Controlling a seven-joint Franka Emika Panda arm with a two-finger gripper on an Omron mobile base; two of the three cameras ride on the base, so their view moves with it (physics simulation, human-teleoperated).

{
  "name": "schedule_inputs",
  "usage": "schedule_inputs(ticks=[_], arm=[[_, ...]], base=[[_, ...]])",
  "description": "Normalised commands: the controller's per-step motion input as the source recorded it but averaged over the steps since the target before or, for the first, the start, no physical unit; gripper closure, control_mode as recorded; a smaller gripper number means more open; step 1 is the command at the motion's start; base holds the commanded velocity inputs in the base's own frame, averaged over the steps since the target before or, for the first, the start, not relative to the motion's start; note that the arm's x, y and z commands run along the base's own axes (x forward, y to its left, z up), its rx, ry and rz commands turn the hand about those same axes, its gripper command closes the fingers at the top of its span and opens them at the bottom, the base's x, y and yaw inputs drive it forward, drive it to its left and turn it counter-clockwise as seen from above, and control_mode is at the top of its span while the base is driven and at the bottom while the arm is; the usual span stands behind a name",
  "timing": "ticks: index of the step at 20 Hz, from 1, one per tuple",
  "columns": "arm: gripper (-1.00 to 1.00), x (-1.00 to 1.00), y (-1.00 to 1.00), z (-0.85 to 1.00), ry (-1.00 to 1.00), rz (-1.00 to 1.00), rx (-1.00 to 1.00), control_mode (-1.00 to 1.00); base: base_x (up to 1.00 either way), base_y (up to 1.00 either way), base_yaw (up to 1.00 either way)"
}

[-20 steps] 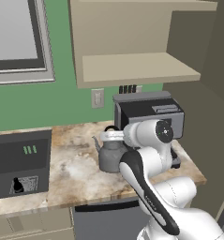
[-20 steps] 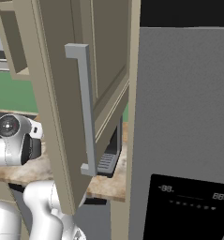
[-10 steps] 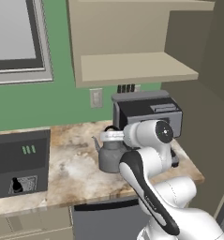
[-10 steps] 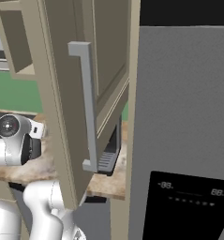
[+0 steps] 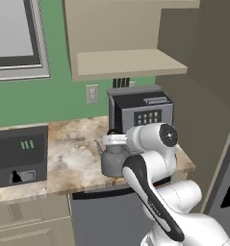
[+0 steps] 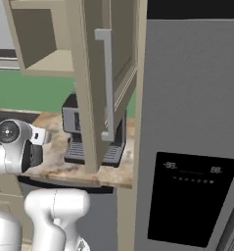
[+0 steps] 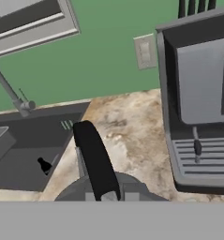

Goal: Open the cabinet, pick the kettle from the cabinet, and place it in the sink.

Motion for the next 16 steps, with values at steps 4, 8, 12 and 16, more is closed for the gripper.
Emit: schedule_inputs(ticks=[4,8,12,16], arm=[[1.0,0.0,0.0,0.0,0.0,0.0,0.0,1.0],[1.0,0.0,0.0,0.0,0.0,0.0,0.0,1.0],[1.0,0.0,0.0,0.0,0.0,0.0,0.0,1.0],[1.0,0.0,0.0,0.0,0.0,0.0,0.0,1.0]], base=[[-0.37,0.18,-0.01],[-0.27,0.47,-0.04],[-0.28,0.54,-0.05],[-0.24,0.55,-0.06]])
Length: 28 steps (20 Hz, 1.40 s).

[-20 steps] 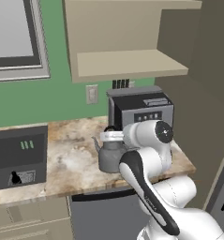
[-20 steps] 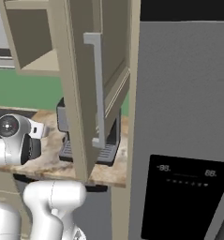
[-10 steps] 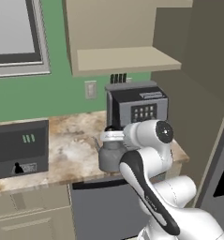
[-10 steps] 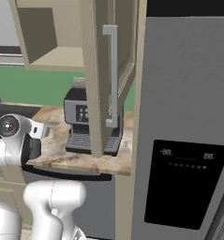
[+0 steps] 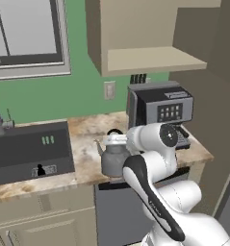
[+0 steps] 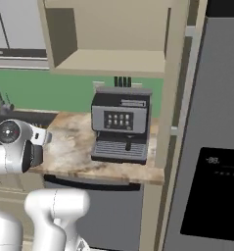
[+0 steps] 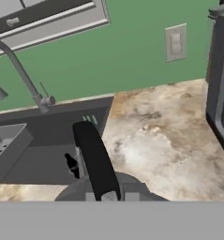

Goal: Open the cabinet, pick the kettle from the cabinet, and place it in the sink.

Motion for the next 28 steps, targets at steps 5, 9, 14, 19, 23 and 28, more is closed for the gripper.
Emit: schedule_inputs(ticks=[5,9,14,19,23,28], arm=[[1.0,0.0,0.0,0.0,0.0,0.0,0.0,1.0],[1.0,0.0,0.0,0.0,0.0,0.0,0.0,1.0],[1.0,0.0,0.0,0.0,0.0,0.0,0.0,1.0],[1.0,0.0,0.0,0.0,0.0,0.0,0.0,1.0],[1.0,0.0,0.0,0.0,0.0,0.0,0.0,1.0],[1.0,0.0,0.0,0.0,0.0,0.0,0.0,1.0]], base=[[-0.2,0.57,-0.07],[-0.15,0.61,-0.08],[-0.09,0.64,-0.06],[-0.02,0.65,-0.04],[0.0,0.64,-0.05],[0.06,0.57,-0.06]])
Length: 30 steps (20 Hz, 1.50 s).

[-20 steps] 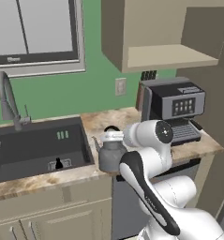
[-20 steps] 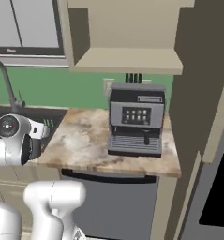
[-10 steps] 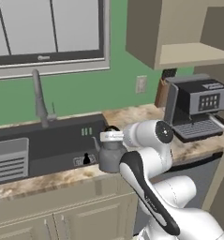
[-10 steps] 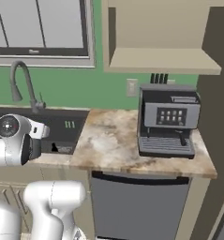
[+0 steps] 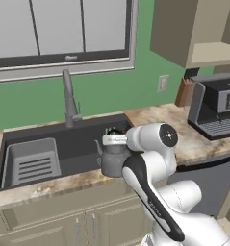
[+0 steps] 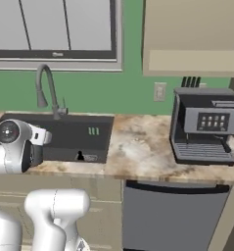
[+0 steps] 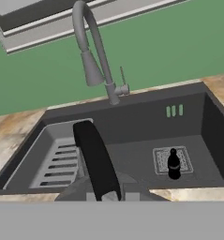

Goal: Open the cabinet, pick the kettle from the cabinet, and place it in the sink.

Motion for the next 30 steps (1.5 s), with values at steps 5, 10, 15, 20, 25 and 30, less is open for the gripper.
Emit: schedule_inputs(ticks=[5,10,15,20,25,30], arm=[[1.0,0.0,0.0,0.0,0.0,0.0,0.0,1.0],[1.0,0.0,0.0,0.0,0.0,0.0,0.0,1.0],[1.0,0.0,0.0,0.0,0.0,0.0,0.0,1.0],[1.0,0.0,0.0,0.0,0.0,0.0,0.0,1.0],[1.0,0.0,0.0,0.0,0.0,0.0,0.0,1.0],[1.0,0.0,0.0,0.0,0.0,0.0,0.0,1.0]], base=[[0.27,0.37,-0.01],[0.19,0.27,0.0],[0.08,0.44,-0.01],[-0.01,0.51,-0.11],[0.06,0.42,-0.08],[0.17,0.19,0.0]])
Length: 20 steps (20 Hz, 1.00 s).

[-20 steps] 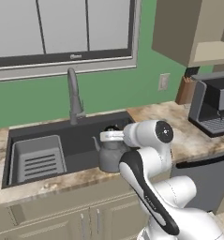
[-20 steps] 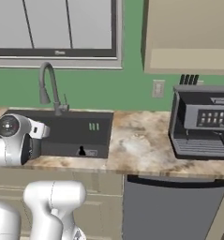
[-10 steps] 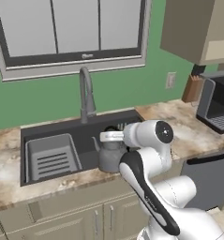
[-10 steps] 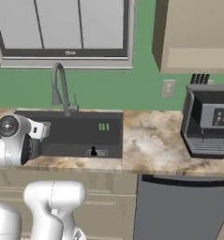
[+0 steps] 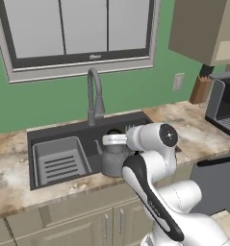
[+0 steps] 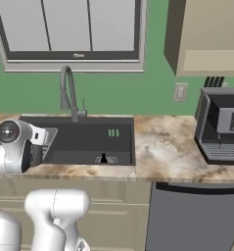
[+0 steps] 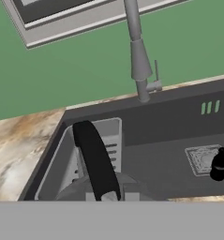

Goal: Open the cabinet, pick the kettle from the cabinet, and place it in the sink.

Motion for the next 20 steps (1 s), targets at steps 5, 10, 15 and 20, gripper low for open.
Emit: schedule_inputs(ticks=[5,10,15,20], arm=[[1.0,0.0,0.0,0.0,0.0,0.0,0.0,1.0],[1.0,0.0,0.0,0.0,0.0,0.0,0.0,1.0],[1.0,0.0,0.0,0.0,0.0,0.0,0.0,1.0],[1.0,0.0,0.0,0.0,0.0,0.0,0.0,1.0]], base=[[0.11,0.18,0.0],[0.3,0.19,0.0],[0.29,0.22,0.0],[0.18,0.17,0.0]])
